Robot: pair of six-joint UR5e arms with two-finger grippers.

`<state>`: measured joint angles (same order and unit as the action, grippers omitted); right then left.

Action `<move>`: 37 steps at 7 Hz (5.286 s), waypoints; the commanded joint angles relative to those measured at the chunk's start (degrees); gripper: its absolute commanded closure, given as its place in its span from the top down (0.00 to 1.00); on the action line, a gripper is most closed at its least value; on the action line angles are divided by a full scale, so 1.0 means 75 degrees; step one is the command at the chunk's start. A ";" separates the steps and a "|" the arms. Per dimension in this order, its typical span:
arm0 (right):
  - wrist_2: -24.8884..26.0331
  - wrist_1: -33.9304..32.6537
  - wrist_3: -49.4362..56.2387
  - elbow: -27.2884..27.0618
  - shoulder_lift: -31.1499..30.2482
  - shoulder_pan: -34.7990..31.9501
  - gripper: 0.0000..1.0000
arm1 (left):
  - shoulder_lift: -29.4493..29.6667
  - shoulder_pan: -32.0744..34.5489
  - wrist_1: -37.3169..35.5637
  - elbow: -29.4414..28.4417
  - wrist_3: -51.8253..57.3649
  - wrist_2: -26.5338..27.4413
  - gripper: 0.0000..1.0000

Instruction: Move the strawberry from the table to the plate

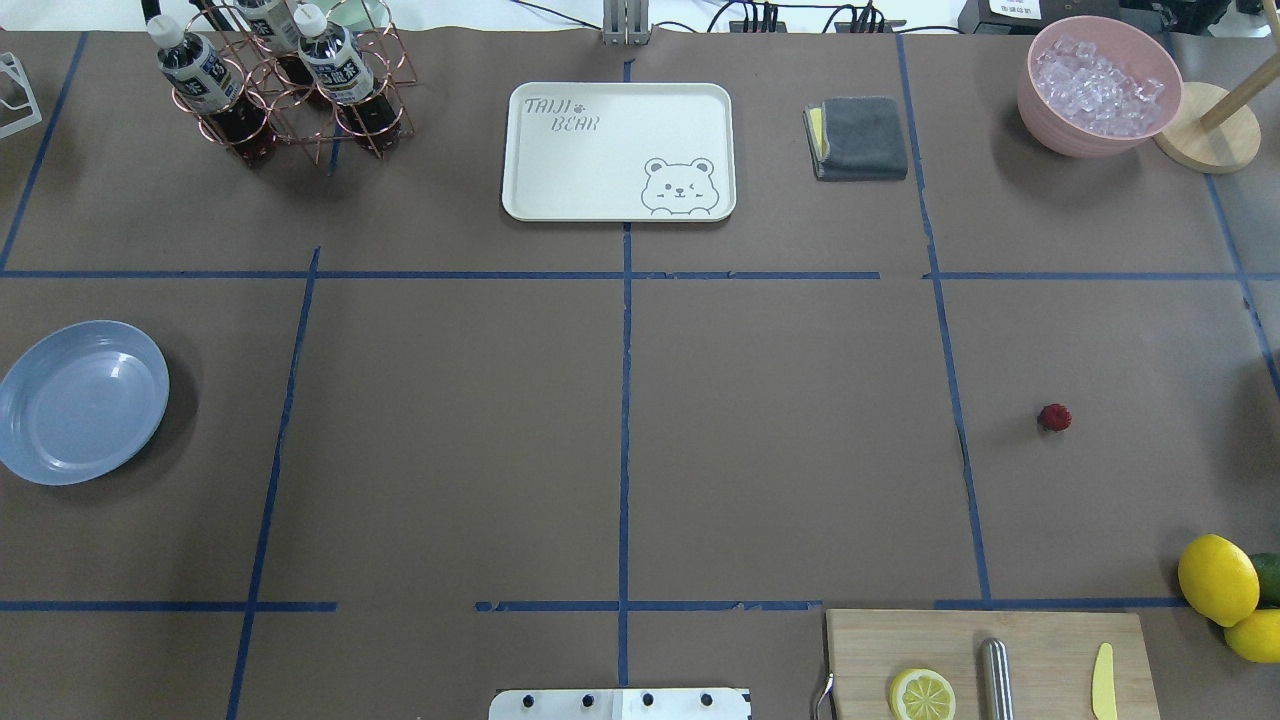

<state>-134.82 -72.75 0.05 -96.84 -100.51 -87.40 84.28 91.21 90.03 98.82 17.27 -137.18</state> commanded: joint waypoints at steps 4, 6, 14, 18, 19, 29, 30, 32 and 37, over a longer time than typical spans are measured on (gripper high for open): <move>-0.0035 0.1096 -0.1917 0.0079 0.0370 0.0005 1.00 | 0.0142 -0.0032 0.5020 -0.0555 -0.0471 -0.0084 1.00; -0.0035 0.1215 -0.1998 0.0173 0.0300 0.0005 1.00 | 0.0026 -0.0160 0.5790 -0.0589 -0.1693 -0.0189 1.00; -0.0035 0.1367 -0.1940 0.0196 0.0277 0.0005 1.00 | -0.0491 -0.3299 0.9534 -0.3074 -0.5982 0.1380 0.68; -0.0023 0.1379 -0.1951 0.0220 0.0276 0.0005 1.00 | -0.0479 -0.3794 0.9546 -0.3063 -0.6229 0.1346 0.65; -0.0023 0.1379 -0.1951 0.0220 0.0276 0.0005 1.00 | -0.0479 -0.3864 0.9546 -0.3074 -0.6264 0.1369 0.48; -0.0035 0.1530 -0.1975 0.0208 0.0101 -0.0007 1.00 | 0.1097 -0.5628 0.7965 -0.0028 -1.0022 0.1562 0.00; -0.0035 0.1752 -0.2021 0.0220 -0.0039 -0.0007 1.00 | 0.2054 -0.6492 0.7512 -0.0155 -1.0664 0.2102 0.00; -0.0047 0.1766 -0.2022 0.0220 -0.0063 -0.0007 1.00 | 0.4012 -0.7784 0.5244 -0.0331 -1.1533 0.3272 0.00; -0.0035 0.1766 -0.2033 0.0220 -0.0063 -0.0007 1.00 | 0.4584 -0.8505 0.5152 -0.1199 -1.1596 0.4088 0.00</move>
<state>-135.10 -59.50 -15.20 -95.19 -101.02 -87.45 118.46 27.66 128.70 90.47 -69.75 -106.79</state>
